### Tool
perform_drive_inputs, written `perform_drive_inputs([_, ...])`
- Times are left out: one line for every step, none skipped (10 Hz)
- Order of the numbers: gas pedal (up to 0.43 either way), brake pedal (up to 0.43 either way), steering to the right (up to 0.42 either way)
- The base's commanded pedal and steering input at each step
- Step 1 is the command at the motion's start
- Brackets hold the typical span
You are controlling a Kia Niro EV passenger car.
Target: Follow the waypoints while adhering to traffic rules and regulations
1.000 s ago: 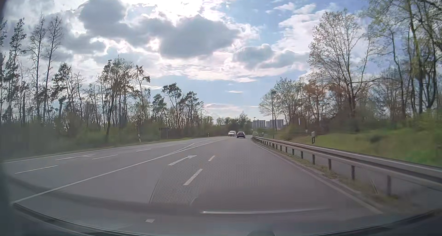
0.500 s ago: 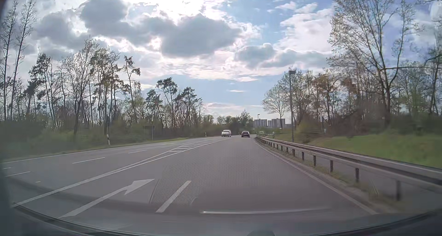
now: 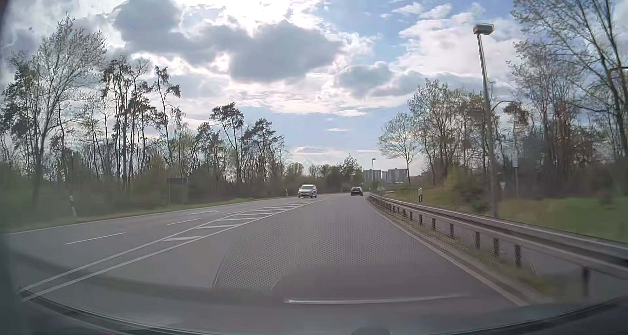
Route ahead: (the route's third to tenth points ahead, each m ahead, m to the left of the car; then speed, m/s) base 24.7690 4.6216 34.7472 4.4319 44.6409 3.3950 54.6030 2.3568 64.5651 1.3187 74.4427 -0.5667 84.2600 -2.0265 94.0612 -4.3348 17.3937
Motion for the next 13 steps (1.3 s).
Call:
perform_drive_inputs([0.118,0.0,-0.005])
perform_drive_inputs([0.118,0.0,-0.005])
perform_drive_inputs([0.118,0.0,-0.004])
perform_drive_inputs([0.118,0.0,-0.003])
perform_drive_inputs([0.118,0.0,-0.003])
perform_drive_inputs([0.118,0.0,-0.002])
perform_drive_inputs([0.118,0.0,-0.001])
perform_drive_inputs([0.118,0.0,0.0])
perform_drive_inputs([0.118,0.0,0.0])
perform_drive_inputs([0.118,0.0,0.001])
perform_drive_inputs([0.118,0.0,0.004])
perform_drive_inputs([0.118,0.0,0.005])
perform_drive_inputs([0.118,0.0,0.007])
